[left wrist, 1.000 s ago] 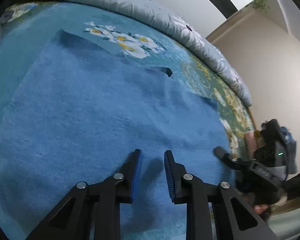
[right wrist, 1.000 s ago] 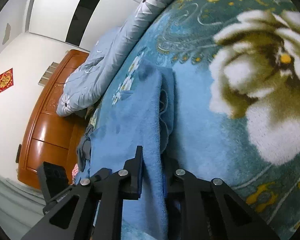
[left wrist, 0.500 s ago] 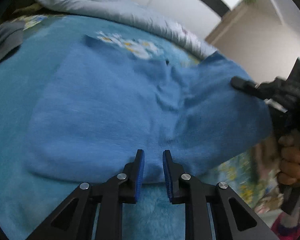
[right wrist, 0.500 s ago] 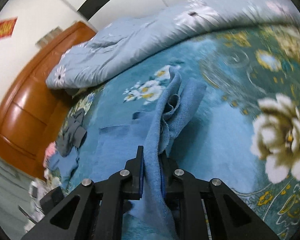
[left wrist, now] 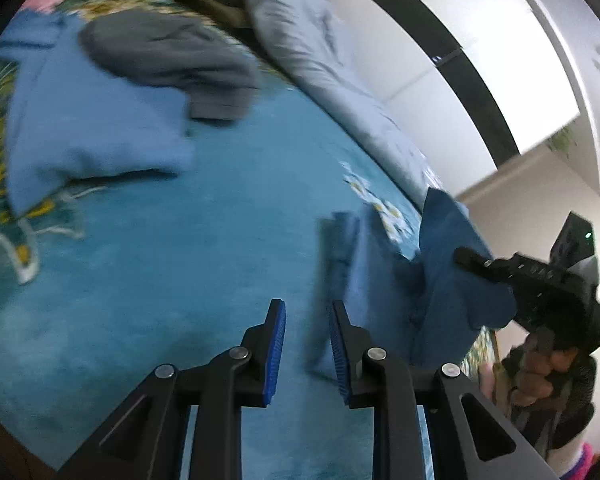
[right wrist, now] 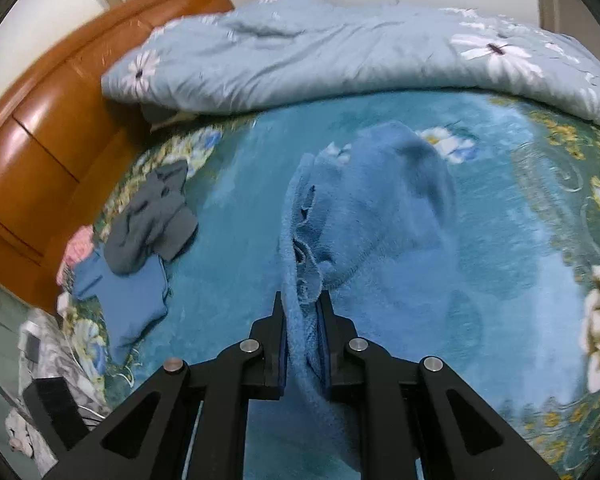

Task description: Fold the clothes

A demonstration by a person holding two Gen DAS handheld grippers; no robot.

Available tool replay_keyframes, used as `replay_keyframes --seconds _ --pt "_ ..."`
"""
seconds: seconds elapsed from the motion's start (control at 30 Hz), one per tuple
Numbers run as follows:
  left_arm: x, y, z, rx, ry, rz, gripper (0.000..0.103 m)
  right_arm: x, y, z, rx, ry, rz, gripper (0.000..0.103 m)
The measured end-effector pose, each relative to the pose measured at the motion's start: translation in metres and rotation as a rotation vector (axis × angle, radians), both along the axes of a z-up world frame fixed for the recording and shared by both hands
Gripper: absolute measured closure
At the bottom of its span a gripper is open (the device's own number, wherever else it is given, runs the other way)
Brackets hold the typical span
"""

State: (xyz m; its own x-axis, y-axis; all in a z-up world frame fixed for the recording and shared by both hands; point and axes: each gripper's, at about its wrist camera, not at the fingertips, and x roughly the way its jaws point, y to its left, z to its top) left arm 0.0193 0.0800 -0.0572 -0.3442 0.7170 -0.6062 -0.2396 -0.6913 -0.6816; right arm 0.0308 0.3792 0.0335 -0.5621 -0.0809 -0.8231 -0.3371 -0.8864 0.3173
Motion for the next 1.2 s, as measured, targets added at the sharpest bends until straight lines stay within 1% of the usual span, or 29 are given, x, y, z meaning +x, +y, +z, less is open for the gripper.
replay_keyframes --seconds 0.1,0.2,0.37,0.43,0.53,0.6,0.63,0.67,0.77,0.87,0.9,0.93,1.0,1.13,1.2 --pt "-0.006 -0.018 -0.004 0.012 -0.013 0.033 0.075 -0.009 -0.023 -0.016 0.033 -0.043 0.045 0.09" --pt "-0.01 -0.024 -0.007 0.028 -0.029 0.046 0.071 -0.016 -0.04 -0.029 0.073 -0.09 0.07 0.089" --pt "-0.015 -0.016 -0.012 0.03 -0.037 0.028 0.069 -0.018 -0.055 -0.042 0.104 -0.141 0.079 0.086" --pt "-0.014 -0.014 -0.012 0.027 -0.037 0.018 0.068 -0.016 -0.058 -0.044 0.099 -0.147 0.085 0.083" --pt "-0.012 -0.009 -0.011 0.021 -0.038 0.003 0.066 -0.012 -0.058 -0.042 0.034 -0.121 0.129 0.073" --pt "-0.011 -0.006 -0.012 0.02 -0.043 -0.007 0.065 -0.005 -0.057 -0.038 -0.068 -0.073 0.194 0.069" --pt "-0.01 -0.004 -0.012 0.021 -0.045 -0.014 0.065 -0.001 -0.055 -0.033 -0.106 -0.044 0.214 0.068" --pt "-0.01 -0.002 -0.012 0.024 -0.046 -0.023 0.064 0.004 -0.053 -0.028 -0.12 -0.015 0.213 0.067" --pt "-0.008 0.007 -0.009 0.04 -0.042 -0.057 0.061 0.026 -0.03 -0.007 -0.128 0.095 0.14 0.064" --pt "-0.006 0.025 0.0 0.086 -0.037 -0.116 0.056 0.051 0.004 -0.002 -0.157 0.156 0.036 0.064" --pt "-0.004 0.033 0.006 0.1 -0.029 -0.141 0.052 0.061 0.016 -0.005 -0.164 0.16 0.0 0.064" --pt "-0.003 0.042 0.011 0.106 -0.016 -0.164 0.05 0.071 0.027 -0.009 -0.171 0.162 -0.036 0.064" --pt "0.003 0.063 0.023 0.096 0.03 -0.217 0.041 0.088 0.043 -0.019 -0.199 0.16 -0.09 0.063" --pt "0.01 0.093 0.033 0.052 0.067 -0.264 0.04 0.109 0.063 -0.041 -0.259 0.153 -0.165 0.063" --pt "0.011 0.105 0.037 0.026 0.093 -0.277 0.04 0.115 0.07 -0.047 -0.278 0.155 -0.179 0.063"
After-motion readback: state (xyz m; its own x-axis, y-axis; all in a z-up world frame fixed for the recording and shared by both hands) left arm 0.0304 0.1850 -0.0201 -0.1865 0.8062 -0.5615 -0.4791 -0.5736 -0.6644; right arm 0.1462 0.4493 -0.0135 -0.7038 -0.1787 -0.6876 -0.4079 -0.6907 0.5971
